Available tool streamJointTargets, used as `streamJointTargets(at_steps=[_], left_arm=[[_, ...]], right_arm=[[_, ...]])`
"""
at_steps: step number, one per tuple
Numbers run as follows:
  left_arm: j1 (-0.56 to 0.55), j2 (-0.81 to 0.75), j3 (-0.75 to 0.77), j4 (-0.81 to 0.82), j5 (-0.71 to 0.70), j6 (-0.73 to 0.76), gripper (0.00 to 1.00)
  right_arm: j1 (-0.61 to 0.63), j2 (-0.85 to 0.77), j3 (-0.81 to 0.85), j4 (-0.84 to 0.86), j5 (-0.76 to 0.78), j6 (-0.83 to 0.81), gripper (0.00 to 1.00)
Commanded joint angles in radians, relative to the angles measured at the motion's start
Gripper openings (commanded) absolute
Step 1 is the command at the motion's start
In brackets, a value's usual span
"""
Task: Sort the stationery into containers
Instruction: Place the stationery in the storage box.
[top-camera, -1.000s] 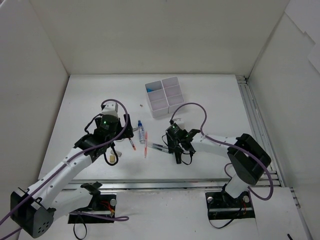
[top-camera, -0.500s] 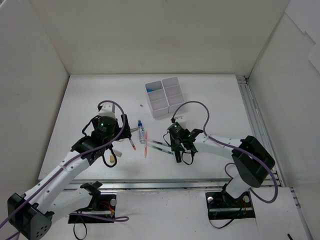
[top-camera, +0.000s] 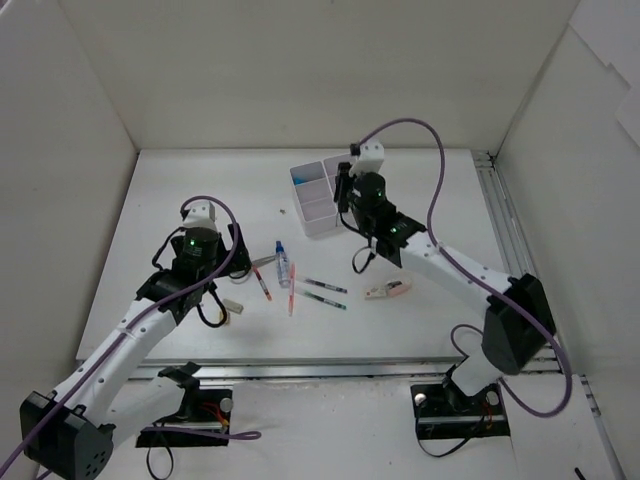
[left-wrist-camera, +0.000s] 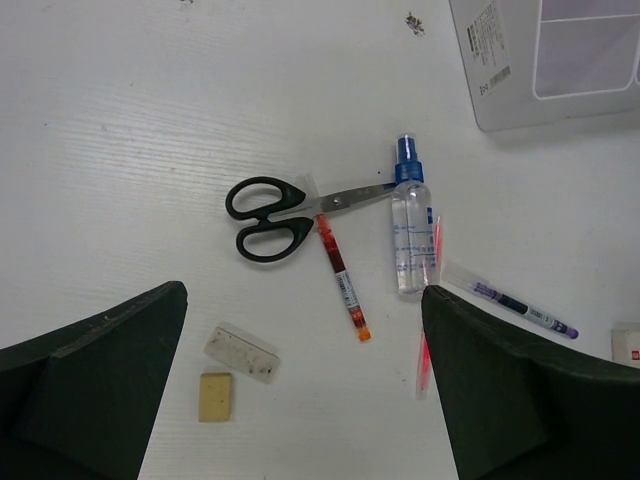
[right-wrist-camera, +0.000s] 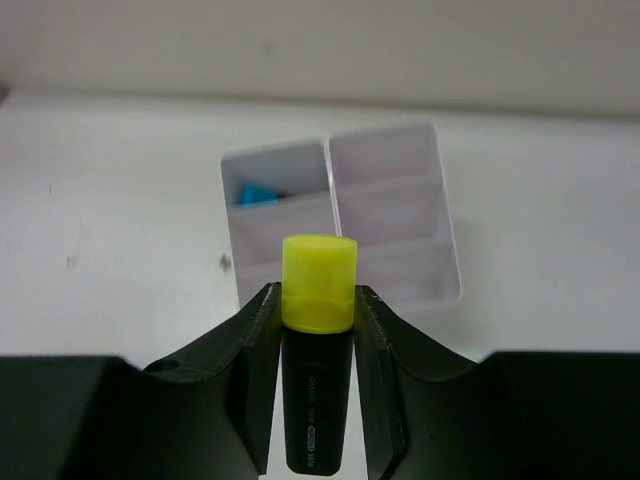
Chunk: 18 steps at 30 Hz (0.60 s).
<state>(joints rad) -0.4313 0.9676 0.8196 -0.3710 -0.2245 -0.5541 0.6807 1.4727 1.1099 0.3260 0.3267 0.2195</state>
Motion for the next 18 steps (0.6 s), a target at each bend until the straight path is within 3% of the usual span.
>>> streamJointTargets(at_steps=[1, 6, 18], left_arm=[[0.04, -0.013, -0.01, 0.032, 0.016, -0.009, 0.99], [0.094, -0.01, -0.017, 0.017, 0.043, -0.013, 0.99], [0.178, -0.03, -0.063, 0.027, 0.106, 0.003, 1.0]], right_arm=[[-0.027, 0.15, 0.155, 0.419, 0.11, -0.163, 0.1], [-0.044, 0.464, 0.423, 0.614, 0.153, -0.183, 0.09], [-0.076, 0.8, 0.72, 0.716, 0.089, -0.166, 0.12]])
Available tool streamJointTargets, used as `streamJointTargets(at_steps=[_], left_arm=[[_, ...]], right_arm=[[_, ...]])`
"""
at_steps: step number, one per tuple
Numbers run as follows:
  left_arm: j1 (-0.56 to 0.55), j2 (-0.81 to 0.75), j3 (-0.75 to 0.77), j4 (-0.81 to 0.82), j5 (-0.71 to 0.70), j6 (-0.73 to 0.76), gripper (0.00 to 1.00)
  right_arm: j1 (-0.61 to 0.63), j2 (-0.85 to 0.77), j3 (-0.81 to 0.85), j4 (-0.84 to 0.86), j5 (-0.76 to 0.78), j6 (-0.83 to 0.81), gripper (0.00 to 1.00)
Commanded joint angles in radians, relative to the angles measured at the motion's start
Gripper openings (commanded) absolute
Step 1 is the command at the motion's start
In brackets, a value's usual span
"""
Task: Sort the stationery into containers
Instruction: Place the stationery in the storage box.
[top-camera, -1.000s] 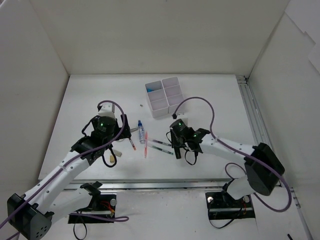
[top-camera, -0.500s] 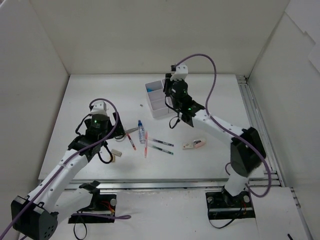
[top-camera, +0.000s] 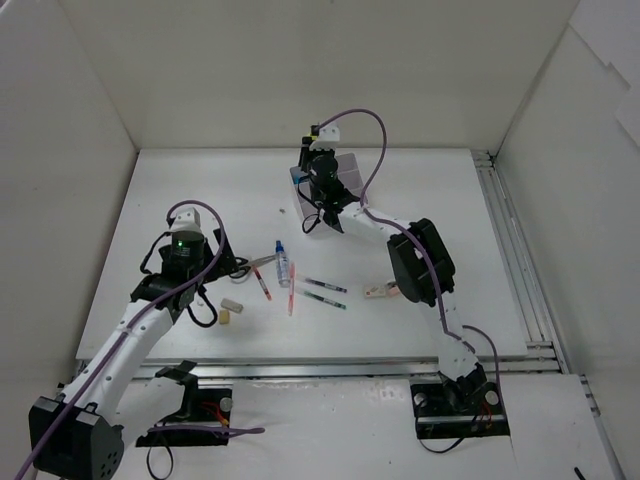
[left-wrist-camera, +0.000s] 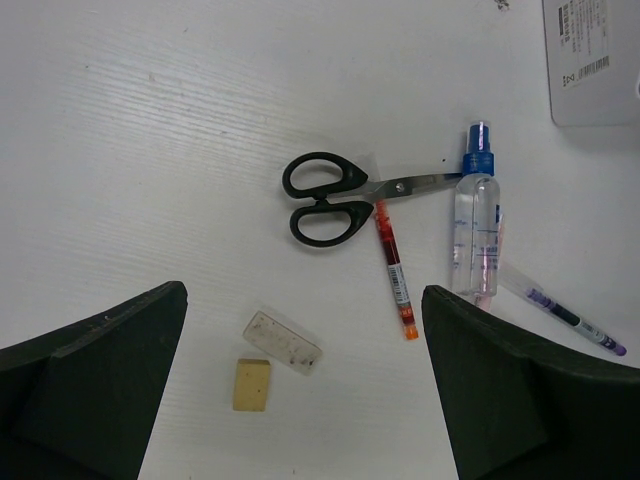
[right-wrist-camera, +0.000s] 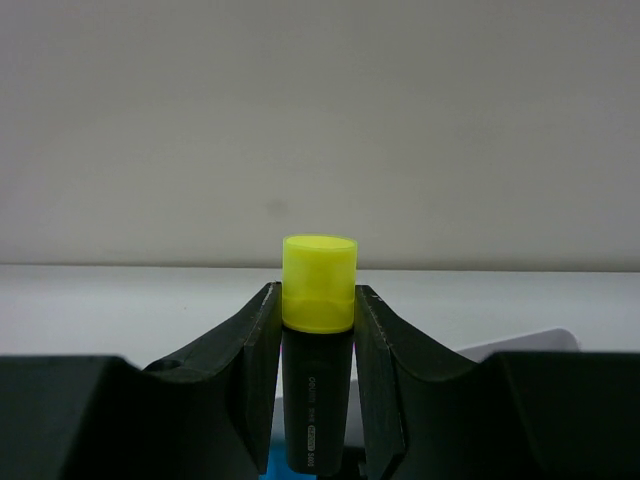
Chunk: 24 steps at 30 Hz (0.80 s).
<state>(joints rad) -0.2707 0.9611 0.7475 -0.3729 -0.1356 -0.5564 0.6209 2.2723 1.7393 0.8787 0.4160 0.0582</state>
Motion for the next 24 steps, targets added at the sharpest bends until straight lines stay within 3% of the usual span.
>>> streamJointTargets(at_steps=[1, 7, 11, 15, 24], left_arm=[[0.018, -0.028, 0.001, 0.028, 0.021, 0.006, 0.99], [0.028, -0.039, -0.016, 0.032, 0.033, 0.009, 1.0], [0.037, -0.05, -0.025, 0.031, 0.042, 0.007, 1.0], [0.037, -0.053, -0.019, 0.04, 0.063, 0.021, 0.99], [0.037, -0.082, -0.008, 0.029, 0.122, 0.018, 0.99]], right_arm=[[-0.018, 0.013, 0.098, 0.167, -0.005, -0.008, 0.12], [-0.027, 0.127, 0.166, 0.197, -0.034, -0.02, 0.14], [-0.021, 0.102, 0.091, 0.216, -0.046, 0.028, 0.2], [-0.007, 0.018, -0.032, 0.258, -0.033, 0.011, 0.47], [0.053, -0.31, -0.34, 0.255, -0.087, -0.047, 0.86]])
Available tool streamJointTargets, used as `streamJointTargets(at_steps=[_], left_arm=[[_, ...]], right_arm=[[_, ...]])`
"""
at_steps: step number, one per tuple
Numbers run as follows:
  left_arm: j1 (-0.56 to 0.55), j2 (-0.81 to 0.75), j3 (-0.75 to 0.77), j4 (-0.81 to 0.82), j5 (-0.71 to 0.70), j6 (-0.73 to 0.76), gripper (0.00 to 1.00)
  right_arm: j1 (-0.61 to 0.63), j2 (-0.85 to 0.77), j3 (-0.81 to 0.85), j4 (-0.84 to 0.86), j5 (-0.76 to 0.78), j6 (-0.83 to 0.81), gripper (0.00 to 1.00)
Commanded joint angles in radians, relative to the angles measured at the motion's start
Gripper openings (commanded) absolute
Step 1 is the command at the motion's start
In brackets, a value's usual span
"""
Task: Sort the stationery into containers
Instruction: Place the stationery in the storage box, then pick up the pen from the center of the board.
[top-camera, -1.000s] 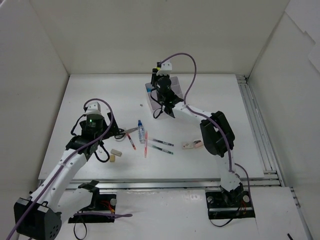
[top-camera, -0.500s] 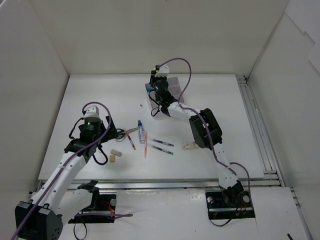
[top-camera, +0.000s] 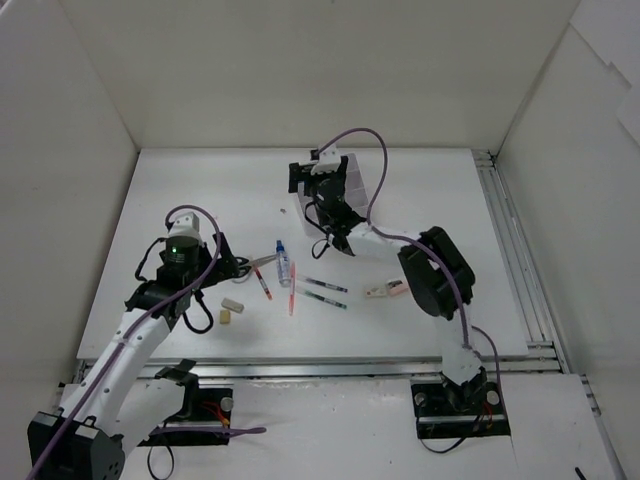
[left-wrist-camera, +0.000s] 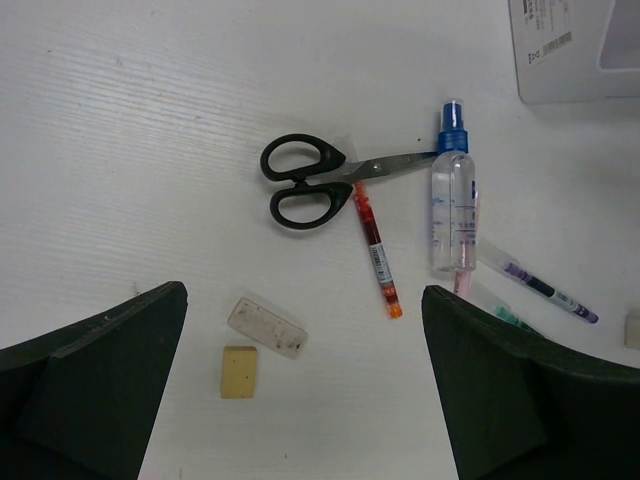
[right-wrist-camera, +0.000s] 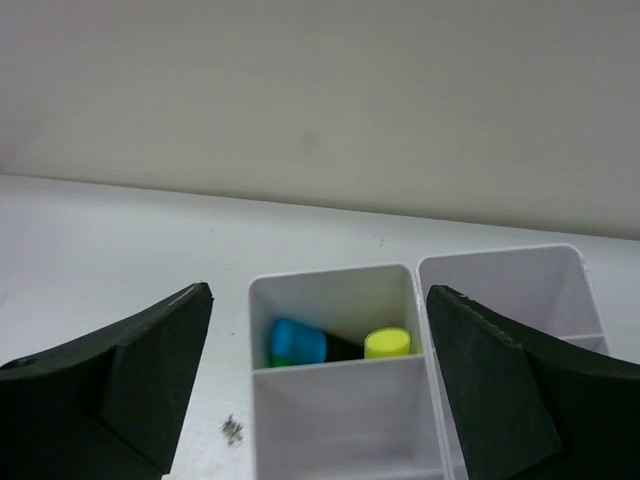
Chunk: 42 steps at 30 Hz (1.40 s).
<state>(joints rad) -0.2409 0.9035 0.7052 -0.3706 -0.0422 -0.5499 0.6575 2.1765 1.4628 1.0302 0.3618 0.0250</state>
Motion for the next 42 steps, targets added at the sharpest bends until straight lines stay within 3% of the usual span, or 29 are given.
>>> streamJointTargets(at_steps=[1, 6, 10, 15, 26, 33, 37, 42], left_arm=[[0.008, -0.025, 0.04, 0.021, 0.03, 0.016, 0.99], [0.008, -0.046, 0.042, 0.002, 0.076, 0.024, 1.0], [0.008, -0.095, 0.02, 0.019, 0.108, 0.019, 0.99], [0.008, -0.135, -0.007, 0.025, 0.119, 0.024, 0.99], [-0.001, -0.169, -0.026, 0.004, 0.116, 0.022, 0.99], [-0.001, -0.181, -0.036, 0.001, 0.084, 0.019, 0.99], [-0.001, -0.172, -0.035, 0.001, 0.074, 0.021, 1.0], [-0.001, -0.163, -0.032, 0.001, 0.074, 0.022, 0.99]], right_arm=[[0.022, -0.249, -0.102, 0.055, -0.052, -0.014, 0.89], [0.018, -0.512, -0.295, -0.335, -0.295, 0.052, 0.96], [0.03, -0.593, -0.305, -0.822, -0.458, 0.008, 0.94], [0.082, -0.606, -0.341, -1.065, -0.511, -0.174, 0.92], [0.145, -0.385, -0.309, -1.139, -0.386, -0.232, 0.84], [0.145, -0.297, -0.272, -1.139, -0.388, -0.238, 0.65], [0.146, -0.279, -0.263, -1.139, -0.4, -0.25, 0.42], [0.146, -0.297, -0.263, -1.139, -0.417, -0.255, 0.45]])
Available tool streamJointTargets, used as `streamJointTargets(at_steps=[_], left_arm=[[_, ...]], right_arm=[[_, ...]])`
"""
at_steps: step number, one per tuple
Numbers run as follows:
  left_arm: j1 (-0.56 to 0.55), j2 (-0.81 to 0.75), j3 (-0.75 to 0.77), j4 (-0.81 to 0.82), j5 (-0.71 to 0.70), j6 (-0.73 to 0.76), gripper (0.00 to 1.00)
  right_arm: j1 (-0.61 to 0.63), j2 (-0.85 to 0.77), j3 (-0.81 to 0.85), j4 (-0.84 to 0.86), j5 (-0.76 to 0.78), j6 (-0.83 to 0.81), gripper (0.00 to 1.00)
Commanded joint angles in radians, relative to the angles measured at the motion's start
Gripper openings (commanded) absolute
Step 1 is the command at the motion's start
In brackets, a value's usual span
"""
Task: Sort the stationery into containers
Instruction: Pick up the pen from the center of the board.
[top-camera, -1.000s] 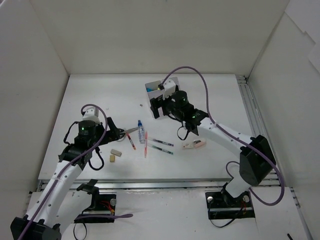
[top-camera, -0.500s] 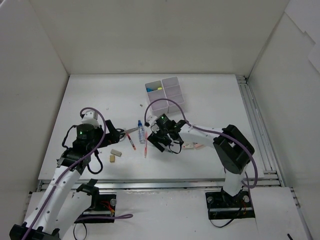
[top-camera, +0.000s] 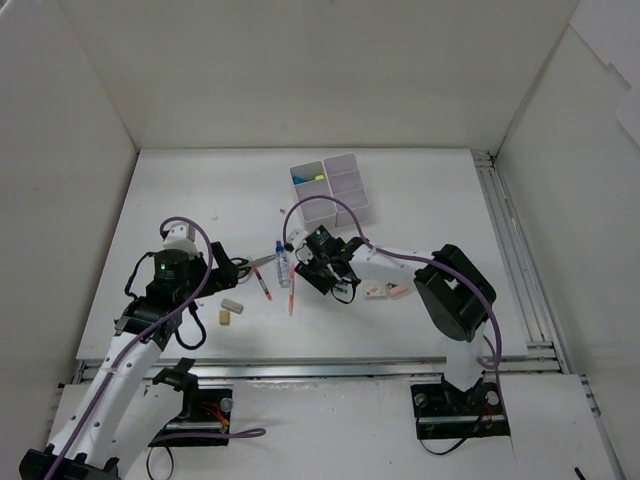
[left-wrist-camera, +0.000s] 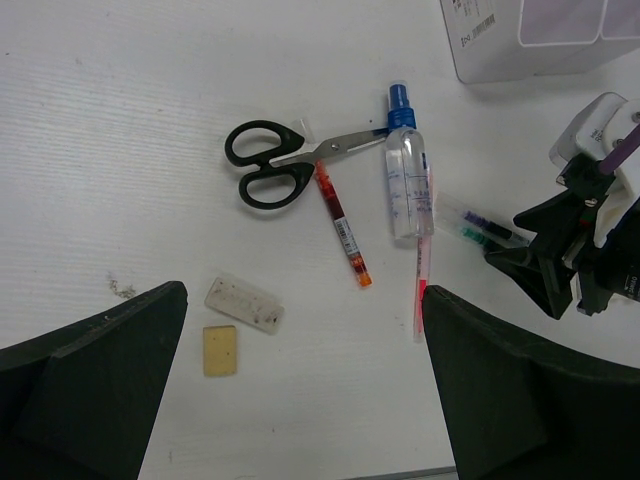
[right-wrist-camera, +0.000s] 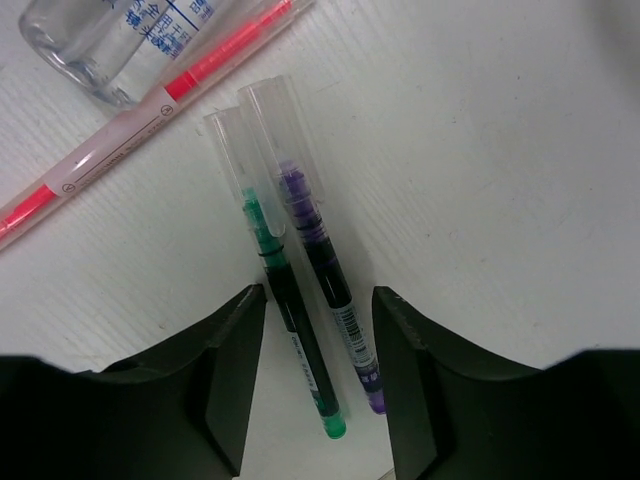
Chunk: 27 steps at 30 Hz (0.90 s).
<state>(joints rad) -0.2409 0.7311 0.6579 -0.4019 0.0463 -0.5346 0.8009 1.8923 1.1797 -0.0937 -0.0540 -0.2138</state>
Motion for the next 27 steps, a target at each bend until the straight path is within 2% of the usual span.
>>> streamJointTargets(at_steps=[1, 3, 7, 15, 19, 27], left_arm=[[-0.001, 0.011, 0.016, 0.034, -0.016, 0.007, 1.0], [-0.001, 0.013, 0.017, 0.034, -0.014, 0.007, 0.99], [-0.001, 0.022, 0.02, 0.041, -0.008, 0.012, 0.99], [-0.001, 0.018, 0.014, 0.049, -0.002, 0.016, 1.0], [-0.001, 0.008, 0.008, 0.046, -0.006, 0.018, 0.99], [-0.001, 0.004, 0.003, 0.034, -0.023, 0.019, 1.0]], right_arm=[[0.003, -0.022, 0.018, -0.015, 0.003, -0.012, 0.44], [0.004, -0.035, 0.009, -0.015, 0.034, -0.004, 0.39], [0.009, -0.09, -0.008, -0.015, 0.049, 0.019, 0.38], [0.04, -0.185, -0.071, 0.02, 0.042, 0.044, 0.4], [0.053, -0.17, -0.069, 0.023, -0.038, 0.044, 0.4], [0.054, -0.062, -0.022, 0.022, -0.024, 0.037, 0.37]])
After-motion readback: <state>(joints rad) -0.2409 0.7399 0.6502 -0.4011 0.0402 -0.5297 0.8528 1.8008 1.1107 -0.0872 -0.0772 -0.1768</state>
